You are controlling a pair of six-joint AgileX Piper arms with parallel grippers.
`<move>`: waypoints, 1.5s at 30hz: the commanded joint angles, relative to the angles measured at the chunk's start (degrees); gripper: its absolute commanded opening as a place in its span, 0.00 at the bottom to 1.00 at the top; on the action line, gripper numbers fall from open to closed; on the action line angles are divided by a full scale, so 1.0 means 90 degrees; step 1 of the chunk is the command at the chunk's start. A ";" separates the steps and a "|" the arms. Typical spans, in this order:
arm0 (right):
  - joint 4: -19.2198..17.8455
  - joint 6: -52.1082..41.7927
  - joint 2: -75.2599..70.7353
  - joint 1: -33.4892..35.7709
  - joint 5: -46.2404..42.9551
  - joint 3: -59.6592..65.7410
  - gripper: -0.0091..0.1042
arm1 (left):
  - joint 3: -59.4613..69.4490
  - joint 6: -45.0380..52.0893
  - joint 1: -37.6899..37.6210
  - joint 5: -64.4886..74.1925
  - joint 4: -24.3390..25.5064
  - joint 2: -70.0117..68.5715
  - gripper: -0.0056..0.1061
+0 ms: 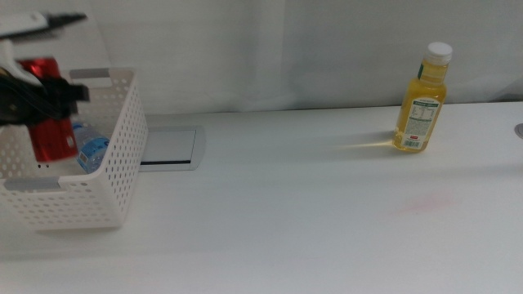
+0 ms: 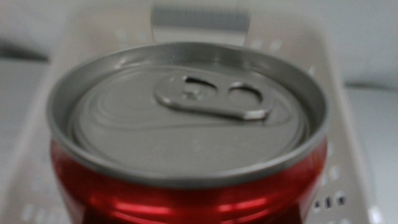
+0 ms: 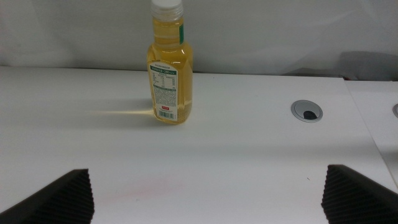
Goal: Use arms to grab the bottles and put them into the dustbin to the left of the table.
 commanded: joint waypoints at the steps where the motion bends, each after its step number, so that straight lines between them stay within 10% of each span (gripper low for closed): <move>1: -0.0020 -0.0002 -0.0030 -0.0031 -0.0080 -0.0031 0.99 | -0.0082 -0.0061 -0.0009 -0.0263 -0.0114 0.0269 0.02; 18: -0.0020 -0.0002 -0.0030 -0.0031 -0.0046 -0.0031 0.99 | -0.0082 -0.0061 -0.0009 -0.0454 -0.0115 0.0835 0.02; 19: -0.0121 -0.0002 -0.0030 -0.0031 -0.0046 -0.0031 0.99 | -0.0082 -0.0105 -0.0009 -0.0454 -0.0115 0.0835 0.70; 23: -0.0121 -0.0015 -0.0030 -0.0031 -0.0046 -0.0031 0.99 | -0.0098 -0.0276 -0.0009 -0.0454 -0.0115 0.0835 0.86; 45: -0.0454 -0.0015 -0.0030 -0.0031 -0.0071 -0.0031 0.99 | -0.0126 0.0509 -0.0817 -0.0281 -0.0068 -0.1395 0.87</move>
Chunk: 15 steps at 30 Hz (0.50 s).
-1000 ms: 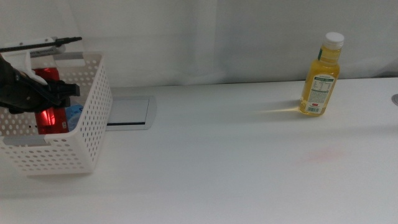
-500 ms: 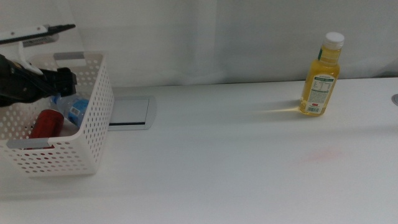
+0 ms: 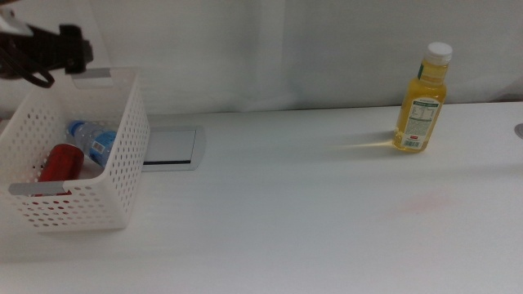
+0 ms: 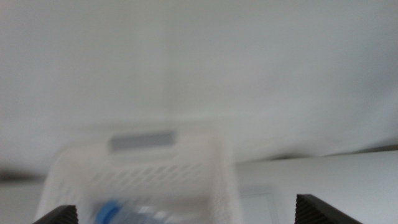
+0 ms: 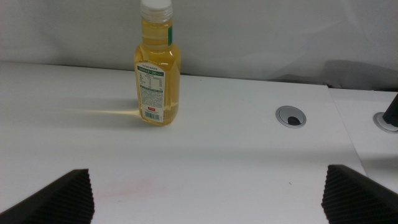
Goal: Use arms to grab the bottles and put them into the dustbin to the left of the table.
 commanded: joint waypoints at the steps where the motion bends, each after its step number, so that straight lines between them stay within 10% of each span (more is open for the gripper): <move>1: -0.0071 -0.0035 -0.0030 -0.0031 -0.0071 -0.0031 0.99 | -0.0044 0.0234 -0.0360 0.0072 -0.0043 -0.0456 0.87; 15: 0.0542 -0.0081 -0.0030 -0.0031 -0.0012 -0.0031 0.99 | 0.1011 0.0495 -0.2872 0.0396 -0.0043 -0.2380 0.87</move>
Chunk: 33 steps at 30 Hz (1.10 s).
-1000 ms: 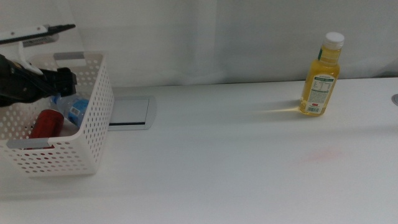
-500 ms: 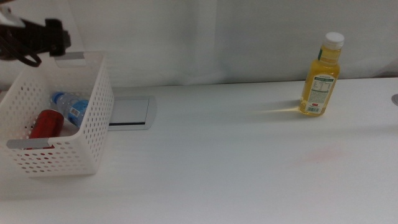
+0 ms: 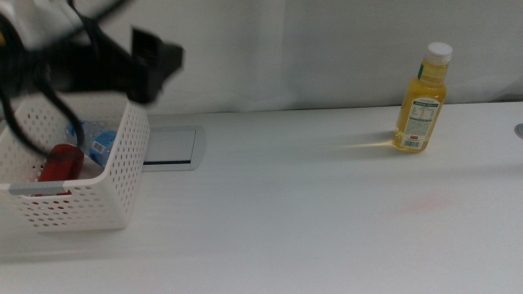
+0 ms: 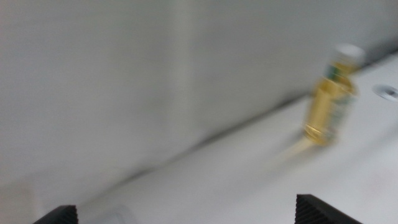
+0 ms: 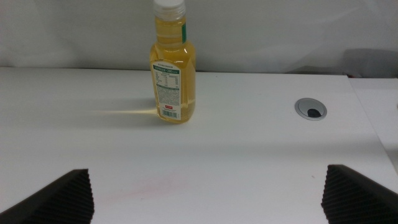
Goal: Use arms to grab the bottles and put them into the dustbin to the left of the table.
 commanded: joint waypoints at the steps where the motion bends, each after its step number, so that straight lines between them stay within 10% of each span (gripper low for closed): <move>1: 0.0084 -0.0070 -0.0030 -0.0031 0.0024 -0.0019 0.99 | 0.0433 0.0104 -0.0455 0.0069 -0.0055 -0.0351 0.87; 27: 0.0107 0.0481 0.2629 -0.0047 -0.4842 0.1947 0.99 | 0.1415 0.0163 -0.0969 -0.0102 -0.0055 -0.0872 0.87; 33: 0.1431 -0.0541 0.4160 -0.0282 -0.6419 0.1947 0.99 | 0.1415 0.0163 -0.0969 -0.0090 -0.0055 -0.0872 0.87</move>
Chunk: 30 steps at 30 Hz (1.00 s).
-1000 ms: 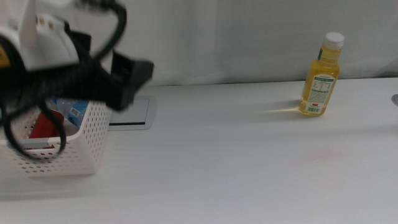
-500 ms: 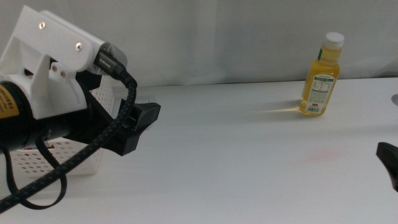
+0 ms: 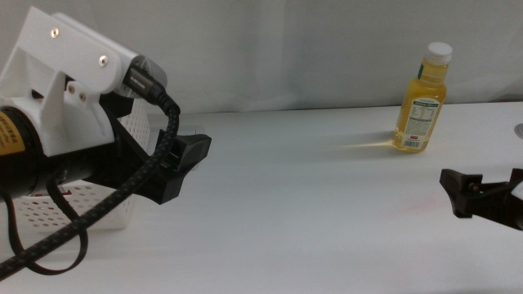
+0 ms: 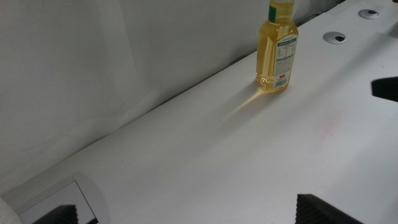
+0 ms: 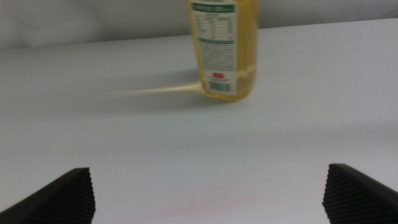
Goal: Use arms to grab the bottles and put them into the dustbin to the left of the table.
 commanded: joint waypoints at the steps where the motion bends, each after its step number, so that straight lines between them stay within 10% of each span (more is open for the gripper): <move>1: 0.0693 -0.0736 0.0505 -0.0065 -0.0931 0.0005 0.99 | 0.0025 -0.0009 -0.0034 -0.0039 -0.0056 -0.0049 0.87; 30: 0.0801 -0.1182 0.4418 -0.0065 -0.2157 -0.3137 0.99 | 0.0025 -0.0009 -0.0034 -0.0001 -0.0056 -0.0049 0.87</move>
